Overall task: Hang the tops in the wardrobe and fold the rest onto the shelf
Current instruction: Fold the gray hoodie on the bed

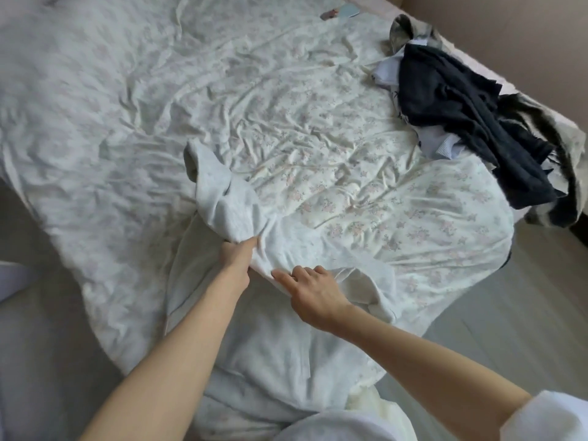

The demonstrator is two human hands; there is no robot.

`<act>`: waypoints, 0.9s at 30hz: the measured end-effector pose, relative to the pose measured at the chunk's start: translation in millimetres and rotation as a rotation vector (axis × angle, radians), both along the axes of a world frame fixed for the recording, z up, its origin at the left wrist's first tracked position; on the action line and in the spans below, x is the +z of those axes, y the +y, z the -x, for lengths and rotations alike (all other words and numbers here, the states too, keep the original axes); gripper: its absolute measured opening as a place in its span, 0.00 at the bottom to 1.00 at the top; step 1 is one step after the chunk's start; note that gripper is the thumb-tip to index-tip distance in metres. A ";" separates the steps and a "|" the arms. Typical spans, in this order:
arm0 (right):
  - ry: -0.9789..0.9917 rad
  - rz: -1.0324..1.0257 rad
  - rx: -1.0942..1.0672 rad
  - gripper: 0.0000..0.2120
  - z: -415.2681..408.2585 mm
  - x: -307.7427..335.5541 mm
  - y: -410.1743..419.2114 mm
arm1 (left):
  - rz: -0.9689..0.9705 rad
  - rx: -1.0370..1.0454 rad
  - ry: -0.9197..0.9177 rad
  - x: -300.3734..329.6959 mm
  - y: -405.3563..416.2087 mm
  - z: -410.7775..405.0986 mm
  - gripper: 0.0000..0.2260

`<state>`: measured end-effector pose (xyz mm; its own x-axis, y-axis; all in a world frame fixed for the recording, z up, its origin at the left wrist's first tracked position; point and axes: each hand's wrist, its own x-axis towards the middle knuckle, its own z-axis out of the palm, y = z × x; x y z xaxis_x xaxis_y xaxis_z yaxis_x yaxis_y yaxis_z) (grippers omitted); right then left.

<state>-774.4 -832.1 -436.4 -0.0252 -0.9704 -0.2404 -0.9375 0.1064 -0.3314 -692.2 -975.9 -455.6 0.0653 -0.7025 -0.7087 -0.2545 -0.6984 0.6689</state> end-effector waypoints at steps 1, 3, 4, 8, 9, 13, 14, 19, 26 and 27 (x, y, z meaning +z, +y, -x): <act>-0.014 -0.027 0.015 0.26 -5.1 -1.3 4.5 | -0.016 0.023 0.033 -2.1 5.4 -11.8 0.15; -0.042 -0.063 0.034 0.26 -23.8 -3.4 19.6 | -0.063 0.074 0.100 -5.7 23.2 -41.0 0.19; -0.052 -0.087 0.048 0.26 -37.4 -4.1 30.8 | -0.088 0.105 0.153 -5.9 36.4 -59.7 0.20; -0.047 -0.115 0.134 0.25 -68.4 -10.6 64.7 | -0.219 0.149 0.344 -10.0 81.9 -109.4 0.18; -0.047 -0.117 0.167 0.25 -77.1 -12.0 73.5 | -0.239 0.155 0.363 -10.3 95.6 -122.8 0.17; -0.041 -0.142 0.247 0.25 -101.1 -18.8 100.2 | -0.238 0.164 0.420 -18.0 135.1 -159.2 0.16; -0.043 -0.147 0.254 0.26 -107.0 -21.5 105.4 | -0.244 0.165 0.432 -19.5 140.6 -165.3 0.16; -0.044 -0.189 0.245 0.28 -131.9 -44.6 125.9 | -0.290 0.216 0.478 -34.5 154.2 -189.0 0.17; -0.161 -0.388 0.182 0.31 -144.6 -66.2 156.4 | -0.339 0.333 0.364 -50.4 165.2 -233.5 0.08; -0.190 -0.427 0.192 0.30 -145.9 -68.2 161.1 | -0.336 0.343 0.350 -52.0 162.2 -239.9 0.07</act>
<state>-628.5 -671.0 -504.6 0.2270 -0.7672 -0.5999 -0.8807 0.1012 -0.4627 -452.2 -813.8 -507.6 -0.0286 -0.4158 -0.9090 0.2192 -0.8899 0.4001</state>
